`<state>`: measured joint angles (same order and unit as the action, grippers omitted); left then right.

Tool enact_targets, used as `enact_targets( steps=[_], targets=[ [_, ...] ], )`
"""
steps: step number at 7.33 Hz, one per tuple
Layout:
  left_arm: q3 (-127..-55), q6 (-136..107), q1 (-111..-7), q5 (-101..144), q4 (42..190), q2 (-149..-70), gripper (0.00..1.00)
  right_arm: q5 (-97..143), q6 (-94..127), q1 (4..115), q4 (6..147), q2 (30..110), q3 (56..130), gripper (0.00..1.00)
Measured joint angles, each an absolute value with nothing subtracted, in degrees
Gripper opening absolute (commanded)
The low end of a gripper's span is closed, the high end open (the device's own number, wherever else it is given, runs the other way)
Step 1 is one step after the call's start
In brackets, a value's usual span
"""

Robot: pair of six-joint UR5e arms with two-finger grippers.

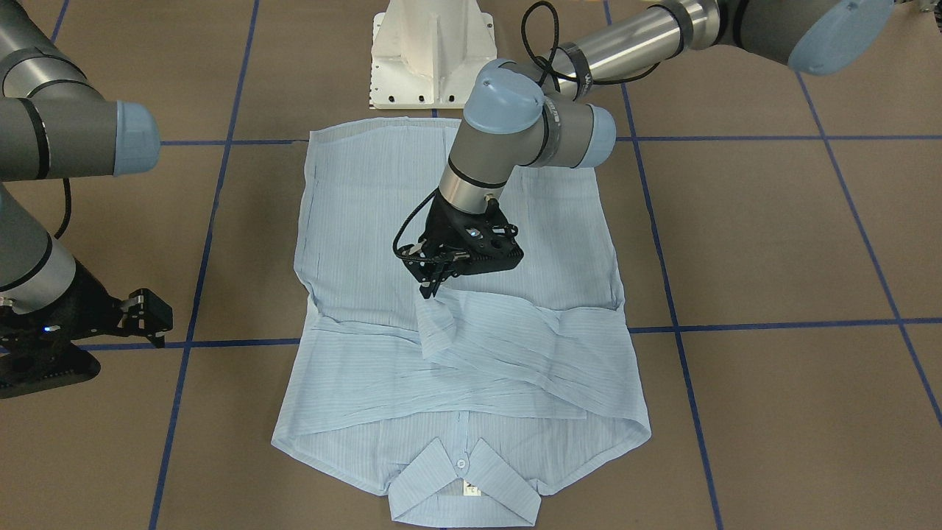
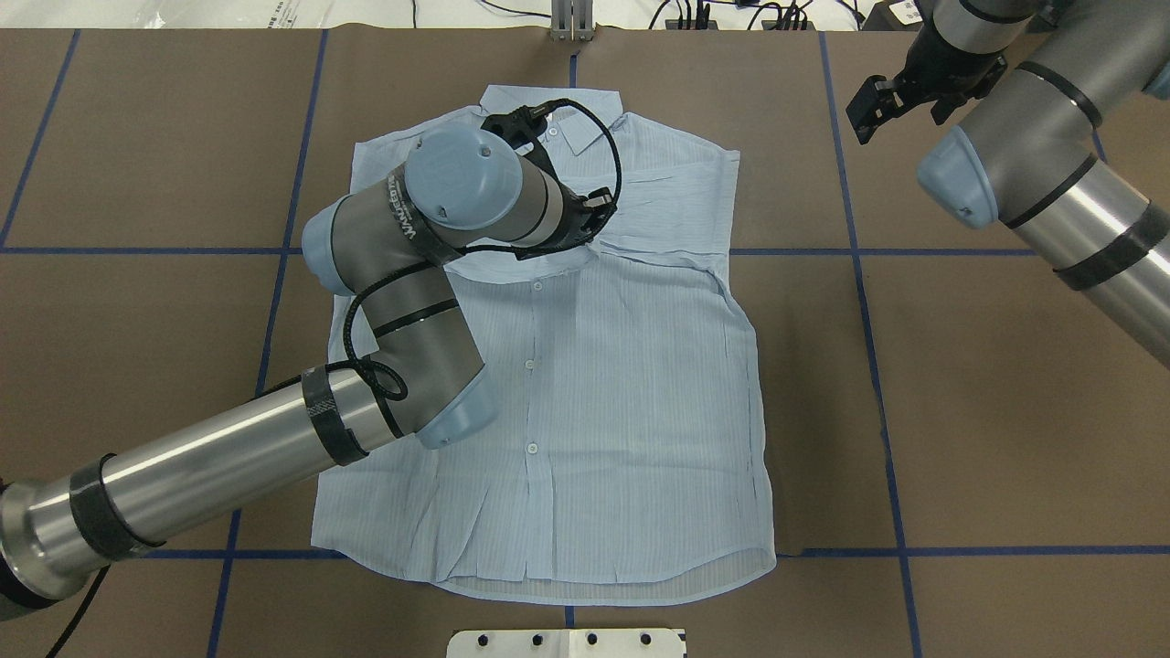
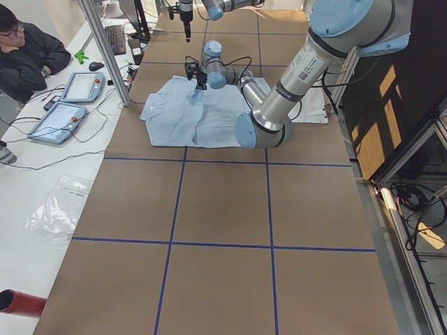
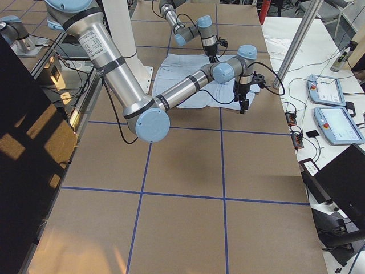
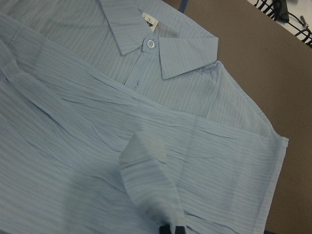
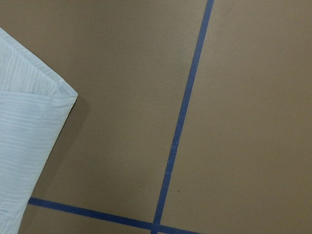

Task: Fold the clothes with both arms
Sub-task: 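Carry the cuff across the shirt body with the left gripper while the right gripper withdraws, then release the sleeve and move both grippers to the shirt's side edges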

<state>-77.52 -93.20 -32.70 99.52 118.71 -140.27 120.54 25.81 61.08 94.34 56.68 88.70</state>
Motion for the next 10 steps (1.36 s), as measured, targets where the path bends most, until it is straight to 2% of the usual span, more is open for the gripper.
enact_targets(
  steps=[2, 6, 7, 10],
  targets=[
    [-77.4, -93.5, -28.9, 94.9, 119.9, -141.4, 1.0, 120.6, 26.0, 61.0, 94.3, 56.5, 88.8, 1.0],
    [-78.2, -90.1, -27.3, 92.6, 124.4, -138.2, 0.99, 121.3, 26.3, 60.9, 93.3, 57.8, 90.8, 1.0],
    [-80.3, -89.5, -27.6, 93.4, 123.6, -136.9, 0.99, 122.4, 27.6, 60.7, 91.3, 60.3, 92.7, 1.0],
    [-95.3, -82.8, -29.7, 96.0, 112.8, -128.1, 0.99, 123.5, 40.8, 55.9, 79.1, 69.6, 99.4, 1.0]
  ],
)
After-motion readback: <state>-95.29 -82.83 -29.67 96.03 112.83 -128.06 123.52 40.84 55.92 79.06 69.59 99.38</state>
